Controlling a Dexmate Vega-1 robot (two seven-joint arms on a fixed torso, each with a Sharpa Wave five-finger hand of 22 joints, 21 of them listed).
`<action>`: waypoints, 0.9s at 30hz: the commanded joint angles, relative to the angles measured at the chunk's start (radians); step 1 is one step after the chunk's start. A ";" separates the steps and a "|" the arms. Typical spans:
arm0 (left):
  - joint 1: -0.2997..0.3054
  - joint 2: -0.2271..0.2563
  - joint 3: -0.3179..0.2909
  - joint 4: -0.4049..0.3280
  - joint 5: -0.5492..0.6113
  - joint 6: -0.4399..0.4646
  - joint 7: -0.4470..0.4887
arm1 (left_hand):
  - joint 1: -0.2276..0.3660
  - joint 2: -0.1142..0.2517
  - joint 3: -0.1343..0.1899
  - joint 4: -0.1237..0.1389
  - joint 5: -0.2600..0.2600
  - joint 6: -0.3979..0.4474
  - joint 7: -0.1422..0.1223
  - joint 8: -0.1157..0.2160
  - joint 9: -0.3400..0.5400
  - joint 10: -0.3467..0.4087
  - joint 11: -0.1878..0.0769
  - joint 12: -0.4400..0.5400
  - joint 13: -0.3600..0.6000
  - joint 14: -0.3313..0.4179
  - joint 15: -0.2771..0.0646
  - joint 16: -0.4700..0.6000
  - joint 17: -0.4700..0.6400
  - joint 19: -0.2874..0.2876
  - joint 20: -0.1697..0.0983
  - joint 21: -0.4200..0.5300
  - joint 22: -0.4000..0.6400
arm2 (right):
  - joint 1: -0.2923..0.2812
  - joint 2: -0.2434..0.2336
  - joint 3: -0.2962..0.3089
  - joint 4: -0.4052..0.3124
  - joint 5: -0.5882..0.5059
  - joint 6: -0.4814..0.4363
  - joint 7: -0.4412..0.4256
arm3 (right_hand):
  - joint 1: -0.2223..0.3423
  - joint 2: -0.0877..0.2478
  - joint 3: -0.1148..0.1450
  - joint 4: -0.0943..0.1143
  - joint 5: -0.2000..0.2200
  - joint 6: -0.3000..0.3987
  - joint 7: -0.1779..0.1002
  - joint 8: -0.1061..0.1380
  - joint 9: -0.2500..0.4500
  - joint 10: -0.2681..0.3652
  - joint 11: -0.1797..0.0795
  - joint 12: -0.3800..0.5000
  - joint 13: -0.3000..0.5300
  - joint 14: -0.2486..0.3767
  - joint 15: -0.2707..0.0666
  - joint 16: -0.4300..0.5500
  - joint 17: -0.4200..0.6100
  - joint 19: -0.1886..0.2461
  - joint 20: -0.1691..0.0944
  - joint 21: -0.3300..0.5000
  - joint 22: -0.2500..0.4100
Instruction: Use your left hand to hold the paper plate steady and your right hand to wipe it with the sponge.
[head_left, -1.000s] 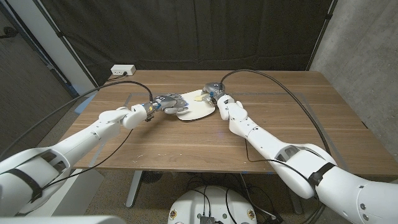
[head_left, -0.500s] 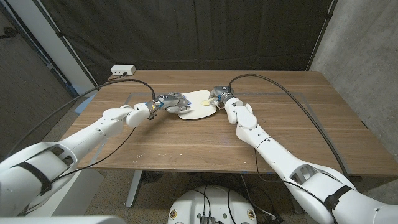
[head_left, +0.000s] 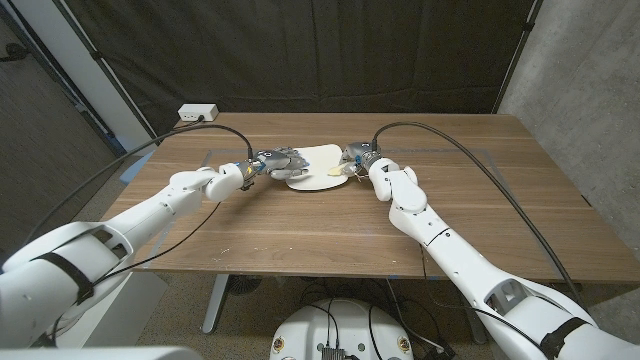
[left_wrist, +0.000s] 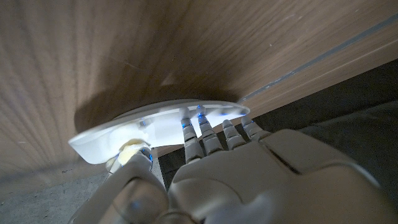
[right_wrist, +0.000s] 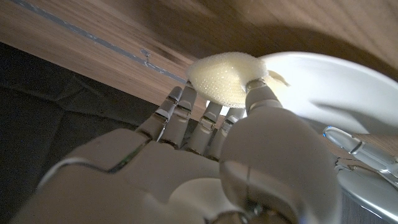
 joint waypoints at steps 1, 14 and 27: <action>-0.012 -0.008 0.002 0.018 0.004 -0.003 -0.001 | -0.006 0.003 -0.004 -0.001 0.003 0.033 0.036 -0.003 0.003 -0.005 0.002 0.002 0.005 -0.008 -0.086 0.001 0.000 -0.001 -0.005 0.000 0.000 | 0.049 0.003 -0.003 0.056 0.015 0.070 -0.034 | 0.012 0.008 -0.002 -0.001 0.004 0.082 0.017 0.000 0.007 0.002 0.001 -0.004 0.002 -0.002 -0.157 -0.003 0.002 0.002 -0.001 0.007 0.003; -0.007 -0.005 -0.001 0.006 0.000 0.000 -0.010 | -0.007 0.003 -0.006 0.000 0.004 0.029 0.035 -0.006 0.004 -0.005 0.002 0.002 0.005 -0.008 -0.086 0.001 0.000 -0.002 -0.004 -0.001 0.000 | 0.169 0.038 -0.044 0.238 0.013 0.167 -0.132 | 0.017 0.010 -0.002 -0.001 0.005 0.084 0.017 -0.006 0.007 0.002 0.001 -0.007 0.005 -0.004 -0.157 -0.006 0.006 -0.002 -0.003 0.007 0.003; 0.004 -0.002 -0.005 -0.017 -0.001 0.013 -0.014 | -0.008 0.004 -0.007 0.000 0.005 0.024 0.035 -0.010 0.004 -0.006 0.003 0.002 0.005 -0.010 -0.085 0.001 0.000 -0.001 -0.005 -0.001 0.000 | 0.301 0.127 -0.077 0.484 0.045 0.269 -0.312 | 0.018 0.013 -0.002 0.001 0.005 0.084 0.017 -0.010 0.007 -0.002 0.001 -0.011 0.005 -0.005 -0.157 -0.008 0.008 -0.003 -0.002 0.008 0.002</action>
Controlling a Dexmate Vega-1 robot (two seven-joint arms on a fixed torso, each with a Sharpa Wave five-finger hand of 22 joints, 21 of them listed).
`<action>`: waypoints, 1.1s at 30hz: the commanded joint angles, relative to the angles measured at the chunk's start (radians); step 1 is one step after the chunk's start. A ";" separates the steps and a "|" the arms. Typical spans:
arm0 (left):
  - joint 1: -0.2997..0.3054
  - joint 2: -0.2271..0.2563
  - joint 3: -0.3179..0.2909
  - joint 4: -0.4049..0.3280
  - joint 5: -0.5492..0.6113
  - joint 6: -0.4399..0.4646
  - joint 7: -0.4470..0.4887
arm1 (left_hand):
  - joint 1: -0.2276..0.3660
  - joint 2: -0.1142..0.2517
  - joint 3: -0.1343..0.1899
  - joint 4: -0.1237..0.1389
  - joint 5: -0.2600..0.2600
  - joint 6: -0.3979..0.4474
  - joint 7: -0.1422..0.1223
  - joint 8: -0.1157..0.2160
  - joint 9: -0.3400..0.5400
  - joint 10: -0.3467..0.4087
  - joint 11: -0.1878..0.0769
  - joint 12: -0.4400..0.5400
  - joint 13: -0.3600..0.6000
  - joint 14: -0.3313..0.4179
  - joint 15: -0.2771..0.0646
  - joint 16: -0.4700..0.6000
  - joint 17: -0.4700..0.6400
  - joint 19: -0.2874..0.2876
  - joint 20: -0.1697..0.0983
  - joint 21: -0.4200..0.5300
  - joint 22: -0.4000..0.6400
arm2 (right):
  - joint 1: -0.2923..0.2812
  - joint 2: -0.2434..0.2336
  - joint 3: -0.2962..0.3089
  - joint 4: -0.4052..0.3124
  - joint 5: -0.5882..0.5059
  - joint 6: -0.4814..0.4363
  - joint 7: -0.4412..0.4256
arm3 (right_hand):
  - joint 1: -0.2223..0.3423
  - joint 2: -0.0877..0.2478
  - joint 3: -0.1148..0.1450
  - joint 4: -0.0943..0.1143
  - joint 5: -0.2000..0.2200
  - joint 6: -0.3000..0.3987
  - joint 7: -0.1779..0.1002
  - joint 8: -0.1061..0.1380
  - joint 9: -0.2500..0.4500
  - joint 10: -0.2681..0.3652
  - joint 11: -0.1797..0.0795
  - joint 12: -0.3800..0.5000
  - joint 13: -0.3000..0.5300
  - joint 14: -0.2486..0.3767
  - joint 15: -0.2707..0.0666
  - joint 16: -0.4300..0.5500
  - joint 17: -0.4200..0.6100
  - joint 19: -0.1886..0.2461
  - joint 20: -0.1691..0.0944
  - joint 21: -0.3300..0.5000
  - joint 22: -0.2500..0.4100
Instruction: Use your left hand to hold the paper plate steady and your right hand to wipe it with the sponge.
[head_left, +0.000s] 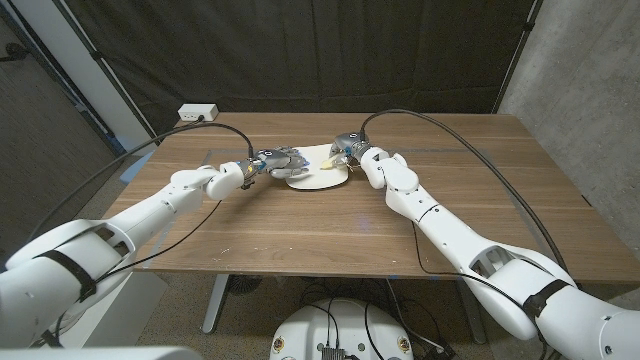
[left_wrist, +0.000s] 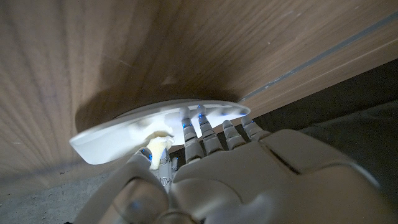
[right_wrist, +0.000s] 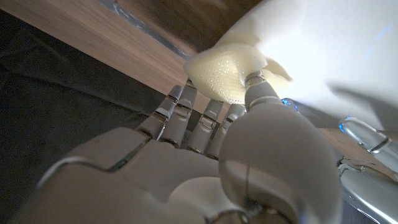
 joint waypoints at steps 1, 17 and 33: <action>0.011 0.005 -0.005 -0.023 -0.004 0.012 -0.007 | -0.008 0.004 -0.002 0.000 0.005 0.029 0.030 0.003 0.003 0.001 0.000 0.002 0.005 -0.007 -0.081 0.000 0.000 -0.001 -0.004 -0.001 0.000 | 0.124 0.072 -0.034 0.219 0.024 0.101 -0.152 | 0.000 0.011 -0.002 0.001 0.009 0.073 0.020 0.000 0.007 -0.002 0.001 -0.003 0.002 -0.001 -0.160 -0.004 0.003 -0.003 -0.001 0.008 0.002; 0.033 0.021 -0.016 -0.053 -0.021 0.016 -0.014 | -0.009 0.005 -0.004 0.001 0.006 0.028 0.026 0.002 0.004 0.003 0.000 0.003 0.005 -0.006 -0.083 0.001 0.000 -0.001 -0.006 -0.002 0.000 | 0.318 0.183 -0.106 0.615 -0.001 0.177 -0.269 | 0.000 0.013 -0.004 0.003 0.009 0.075 0.021 -0.004 0.008 0.001 0.001 -0.004 0.004 0.002 -0.159 -0.005 0.007 -0.004 -0.004 0.008 0.002; 0.039 0.030 -0.018 -0.068 -0.023 0.013 -0.007 | -0.009 0.005 -0.005 0.000 0.008 0.026 0.028 -0.001 0.004 0.001 0.000 0.002 0.005 -0.006 -0.081 0.001 0.000 0.000 -0.007 -0.002 0.000 | 0.160 0.051 -0.074 0.289 -0.051 -0.001 -0.051 | -0.005 0.014 -0.006 0.008 0.009 0.080 0.022 -0.007 0.008 -0.002 0.001 -0.008 0.005 0.001 -0.160 -0.009 0.008 -0.004 -0.003 0.010 0.002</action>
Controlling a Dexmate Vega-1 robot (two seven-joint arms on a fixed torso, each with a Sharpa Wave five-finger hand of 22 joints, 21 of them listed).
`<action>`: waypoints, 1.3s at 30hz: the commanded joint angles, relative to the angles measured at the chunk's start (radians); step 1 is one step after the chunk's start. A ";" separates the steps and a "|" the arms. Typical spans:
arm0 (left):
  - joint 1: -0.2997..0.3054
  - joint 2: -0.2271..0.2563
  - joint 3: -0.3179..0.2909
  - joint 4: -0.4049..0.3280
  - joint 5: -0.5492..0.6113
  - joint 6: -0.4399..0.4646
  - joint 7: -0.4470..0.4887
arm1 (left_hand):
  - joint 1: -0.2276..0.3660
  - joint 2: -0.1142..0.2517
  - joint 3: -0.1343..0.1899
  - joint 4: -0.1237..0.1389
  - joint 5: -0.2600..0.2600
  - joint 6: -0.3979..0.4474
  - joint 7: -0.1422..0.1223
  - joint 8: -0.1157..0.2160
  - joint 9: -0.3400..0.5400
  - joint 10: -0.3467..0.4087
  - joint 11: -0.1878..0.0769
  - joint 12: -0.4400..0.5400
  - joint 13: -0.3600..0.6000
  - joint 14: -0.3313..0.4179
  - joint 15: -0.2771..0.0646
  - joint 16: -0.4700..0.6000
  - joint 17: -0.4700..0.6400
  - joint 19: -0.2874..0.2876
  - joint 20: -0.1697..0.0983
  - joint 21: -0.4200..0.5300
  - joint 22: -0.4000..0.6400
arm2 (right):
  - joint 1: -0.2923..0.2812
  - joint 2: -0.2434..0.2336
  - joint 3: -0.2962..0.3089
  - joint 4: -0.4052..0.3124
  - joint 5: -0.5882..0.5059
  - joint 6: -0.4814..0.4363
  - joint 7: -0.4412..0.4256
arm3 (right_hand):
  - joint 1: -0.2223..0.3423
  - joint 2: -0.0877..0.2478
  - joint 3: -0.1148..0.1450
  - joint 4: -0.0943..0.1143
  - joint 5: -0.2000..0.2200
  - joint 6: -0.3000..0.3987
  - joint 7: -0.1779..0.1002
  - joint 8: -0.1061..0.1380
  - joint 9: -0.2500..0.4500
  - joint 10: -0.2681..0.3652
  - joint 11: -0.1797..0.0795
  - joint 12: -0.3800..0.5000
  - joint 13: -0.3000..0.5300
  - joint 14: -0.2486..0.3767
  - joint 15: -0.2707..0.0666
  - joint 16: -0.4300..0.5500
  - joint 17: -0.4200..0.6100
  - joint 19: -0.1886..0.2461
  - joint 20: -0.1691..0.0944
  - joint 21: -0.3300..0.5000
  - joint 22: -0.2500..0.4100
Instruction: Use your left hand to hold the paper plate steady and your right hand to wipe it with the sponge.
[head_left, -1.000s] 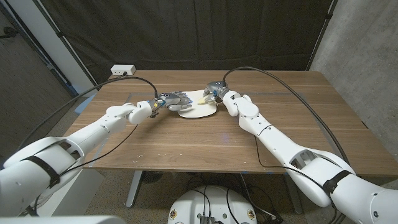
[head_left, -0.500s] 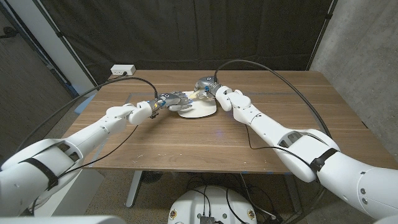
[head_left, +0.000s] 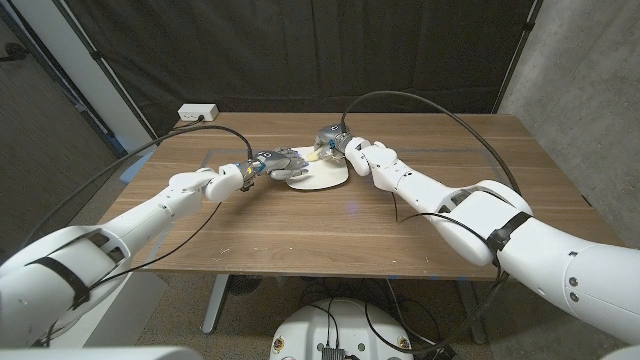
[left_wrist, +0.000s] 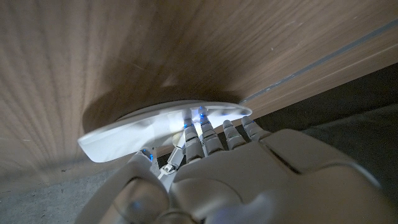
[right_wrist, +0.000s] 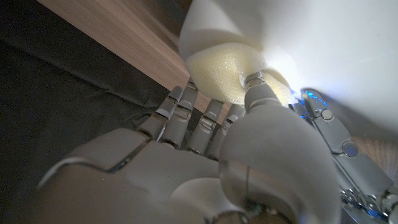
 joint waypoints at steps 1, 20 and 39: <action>0.005 0.007 -0.003 -0.012 -0.004 -0.004 0.005 | -0.004 0.000 -0.005 0.000 0.008 0.030 0.020 0.002 0.005 0.002 0.001 0.003 0.005 -0.006 -0.081 0.001 0.000 0.000 -0.007 -0.002 0.000 | -0.146 -0.116 0.029 -0.309 -0.039 -0.122 0.173 | 0.001 0.008 0.001 0.001 0.005 0.077 0.021 0.005 0.003 -0.002 0.001 -0.001 0.005 0.001 -0.160 -0.003 0.003 -0.004 -0.003 0.006 0.002; 0.010 0.011 -0.004 -0.025 0.001 0.003 0.006 | -0.004 0.000 -0.007 0.000 0.009 0.026 0.020 -0.001 0.005 -0.003 -0.001 0.001 0.005 -0.009 -0.083 0.000 0.000 -0.001 -0.009 -0.003 0.000 | -0.257 -0.162 0.092 -0.498 -0.061 -0.201 0.203 | 0.010 0.012 0.001 -0.002 0.005 0.103 0.027 0.007 0.003 0.005 0.002 -0.002 0.009 0.008 -0.162 -0.003 0.011 -0.003 -0.006 0.009 0.001; 0.016 0.016 -0.006 -0.045 0.005 0.011 0.005 | -0.003 0.002 -0.009 0.000 0.010 0.020 0.018 -0.003 0.006 -0.003 -0.002 0.001 0.005 -0.010 -0.083 0.000 0.000 -0.001 -0.011 -0.004 0.000 | -0.305 -0.157 0.169 -0.629 -0.071 -0.310 0.052 | 0.014 0.015 0.002 -0.001 0.005 0.128 0.025 0.010 0.004 0.013 0.001 -0.005 0.009 0.011 -0.162 -0.007 0.015 0.004 -0.008 0.014 0.001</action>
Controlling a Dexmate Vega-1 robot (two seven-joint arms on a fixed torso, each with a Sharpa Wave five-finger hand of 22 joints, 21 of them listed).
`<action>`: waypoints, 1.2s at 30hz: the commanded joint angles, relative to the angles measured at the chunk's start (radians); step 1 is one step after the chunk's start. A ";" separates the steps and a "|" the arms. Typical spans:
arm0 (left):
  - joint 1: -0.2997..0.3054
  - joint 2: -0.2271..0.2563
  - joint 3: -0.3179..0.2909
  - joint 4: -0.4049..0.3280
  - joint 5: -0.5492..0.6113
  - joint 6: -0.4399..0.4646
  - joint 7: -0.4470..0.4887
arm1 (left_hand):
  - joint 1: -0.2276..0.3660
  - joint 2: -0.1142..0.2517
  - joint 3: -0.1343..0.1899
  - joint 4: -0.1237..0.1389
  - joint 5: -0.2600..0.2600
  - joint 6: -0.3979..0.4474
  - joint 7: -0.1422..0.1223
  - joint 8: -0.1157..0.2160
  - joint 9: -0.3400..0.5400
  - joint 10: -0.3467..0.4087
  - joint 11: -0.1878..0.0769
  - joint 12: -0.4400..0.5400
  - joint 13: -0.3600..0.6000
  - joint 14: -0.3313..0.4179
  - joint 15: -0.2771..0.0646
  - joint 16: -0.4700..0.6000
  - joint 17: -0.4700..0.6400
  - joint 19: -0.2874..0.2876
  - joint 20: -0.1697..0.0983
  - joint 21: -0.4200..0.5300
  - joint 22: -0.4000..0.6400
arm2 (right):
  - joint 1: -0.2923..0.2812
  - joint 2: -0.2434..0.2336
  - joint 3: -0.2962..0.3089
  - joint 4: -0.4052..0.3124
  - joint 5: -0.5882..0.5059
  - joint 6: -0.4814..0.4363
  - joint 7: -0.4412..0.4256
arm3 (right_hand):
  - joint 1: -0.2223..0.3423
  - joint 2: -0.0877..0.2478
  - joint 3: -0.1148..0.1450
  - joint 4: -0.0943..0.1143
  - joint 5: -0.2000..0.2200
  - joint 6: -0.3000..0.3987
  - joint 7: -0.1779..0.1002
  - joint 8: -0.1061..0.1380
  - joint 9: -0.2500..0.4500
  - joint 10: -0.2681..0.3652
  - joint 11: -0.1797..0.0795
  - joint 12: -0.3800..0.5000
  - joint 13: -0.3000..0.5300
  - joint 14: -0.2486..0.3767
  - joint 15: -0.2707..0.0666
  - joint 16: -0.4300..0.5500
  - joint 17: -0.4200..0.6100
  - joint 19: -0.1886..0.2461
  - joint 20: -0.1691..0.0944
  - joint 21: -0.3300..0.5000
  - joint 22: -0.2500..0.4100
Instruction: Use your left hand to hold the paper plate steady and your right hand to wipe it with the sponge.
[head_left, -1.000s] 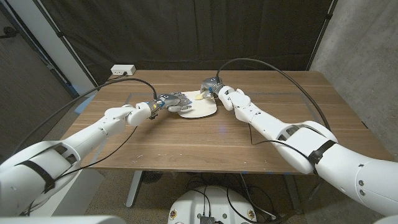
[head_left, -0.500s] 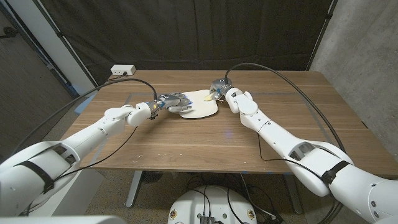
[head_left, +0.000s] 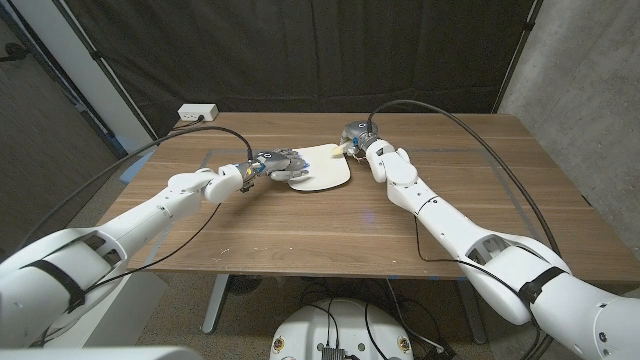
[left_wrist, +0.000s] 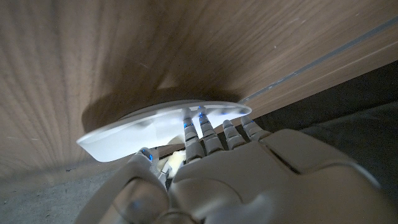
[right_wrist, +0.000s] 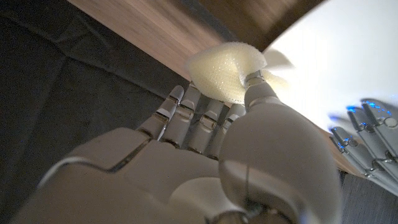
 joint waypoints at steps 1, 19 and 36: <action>0.003 0.002 -0.002 -0.010 0.003 0.004 0.003 | -0.003 0.002 0.000 0.000 0.010 0.014 0.016 -0.001 0.005 -0.004 -0.004 0.001 0.003 -0.006 -0.087 0.000 0.000 -0.007 -0.006 -0.004 0.000 | -0.049 -0.005 0.059 -0.106 -0.016 -0.097 -0.056 | -0.001 0.008 0.001 -0.001 0.009 0.124 0.030 0.002 0.007 0.009 -0.003 -0.005 0.005 0.007 -0.158 -0.004 0.002 0.010 -0.002 0.006 0.003; 0.016 0.014 -0.009 -0.037 0.000 0.015 -0.003 | -0.004 0.004 -0.001 0.000 0.011 0.012 0.019 -0.002 0.005 -0.003 -0.002 0.001 0.003 -0.007 -0.087 0.000 0.000 -0.007 -0.004 -0.005 0.000 | -0.200 0.033 0.167 -0.292 -0.022 -0.318 -0.010 | -0.002 0.009 0.002 0.002 0.009 0.125 0.030 -0.002 0.007 0.019 -0.003 -0.004 0.007 0.009 -0.157 -0.009 0.003 0.014 0.000 0.009 0.003; 0.022 0.023 -0.022 -0.045 -0.031 0.009 -0.019 | -0.004 0.005 -0.003 0.001 0.011 0.008 0.018 -0.003 0.005 -0.007 -0.003 0.000 0.003 -0.006 -0.081 0.001 0.000 -0.007 -0.004 -0.005 0.000 | -0.293 0.113 0.267 -0.380 0.094 -0.430 -0.039 | -0.005 0.009 0.002 0.004 0.008 0.126 0.032 -0.005 0.007 0.025 -0.003 -0.006 0.007 0.012 -0.157 -0.014 0.004 0.013 0.002 0.009 0.003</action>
